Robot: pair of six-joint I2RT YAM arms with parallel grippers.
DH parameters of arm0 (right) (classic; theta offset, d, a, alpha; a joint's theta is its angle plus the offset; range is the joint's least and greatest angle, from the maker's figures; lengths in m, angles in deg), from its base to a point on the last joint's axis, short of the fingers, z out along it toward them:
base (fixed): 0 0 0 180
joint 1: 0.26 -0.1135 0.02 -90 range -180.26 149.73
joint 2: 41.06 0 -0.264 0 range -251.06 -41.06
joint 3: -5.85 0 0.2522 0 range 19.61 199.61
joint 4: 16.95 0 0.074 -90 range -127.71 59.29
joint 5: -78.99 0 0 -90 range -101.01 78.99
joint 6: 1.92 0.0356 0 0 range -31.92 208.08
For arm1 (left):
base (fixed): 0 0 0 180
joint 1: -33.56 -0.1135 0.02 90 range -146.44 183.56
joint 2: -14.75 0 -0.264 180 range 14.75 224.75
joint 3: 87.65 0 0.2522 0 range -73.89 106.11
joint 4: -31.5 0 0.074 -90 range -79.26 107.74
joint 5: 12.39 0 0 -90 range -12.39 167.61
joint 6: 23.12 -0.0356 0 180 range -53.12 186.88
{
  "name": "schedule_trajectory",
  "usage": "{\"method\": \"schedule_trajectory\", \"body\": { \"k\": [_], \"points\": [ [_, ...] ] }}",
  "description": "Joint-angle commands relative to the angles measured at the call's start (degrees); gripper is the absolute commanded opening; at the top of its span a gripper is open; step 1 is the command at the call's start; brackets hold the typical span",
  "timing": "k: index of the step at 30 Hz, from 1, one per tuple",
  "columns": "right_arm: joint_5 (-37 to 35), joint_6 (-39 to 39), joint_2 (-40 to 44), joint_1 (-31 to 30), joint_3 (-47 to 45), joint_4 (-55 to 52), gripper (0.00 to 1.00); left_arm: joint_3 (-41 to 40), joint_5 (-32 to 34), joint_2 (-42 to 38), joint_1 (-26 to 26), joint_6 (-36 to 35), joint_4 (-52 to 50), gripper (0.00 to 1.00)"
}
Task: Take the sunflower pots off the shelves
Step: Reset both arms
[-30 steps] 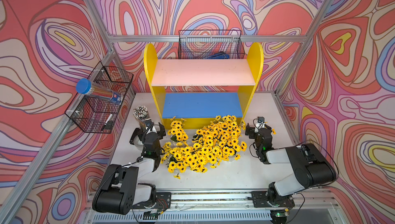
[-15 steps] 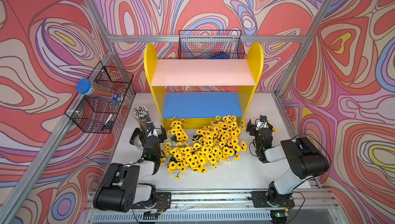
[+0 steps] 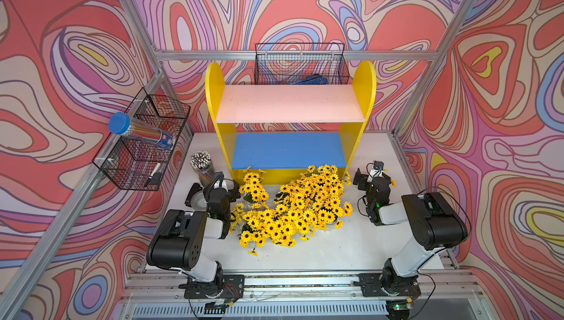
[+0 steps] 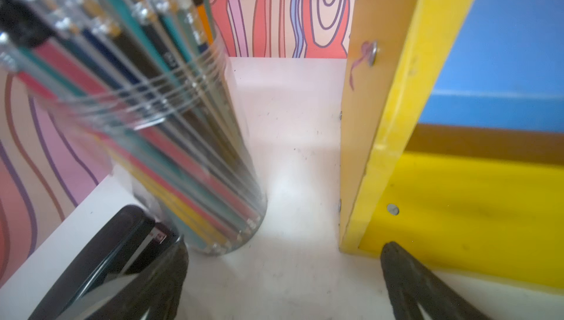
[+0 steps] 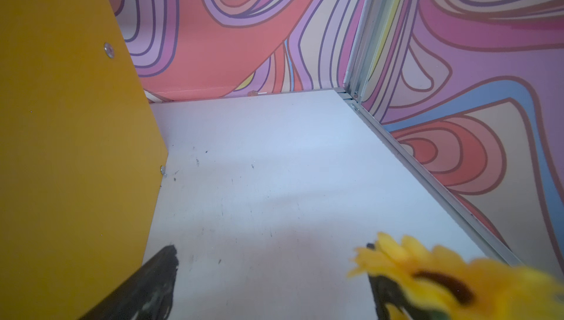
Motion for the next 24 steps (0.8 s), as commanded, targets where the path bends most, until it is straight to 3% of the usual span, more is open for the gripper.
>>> {"method": "schedule_trajectory", "body": {
  "k": [1, 24],
  "points": [
    [0.63, 0.89, -0.62, 0.45, 0.43, -1.37, 0.98, 2.68, -0.21, 0.47, -0.50, -0.20, -4.93, 1.00],
    [0.66, 0.76, -0.46, 0.44, 0.41, -1.48, 0.98, 2.93, -0.66, 0.33, -0.50, 0.02, -5.61, 1.00]
  ]
}}
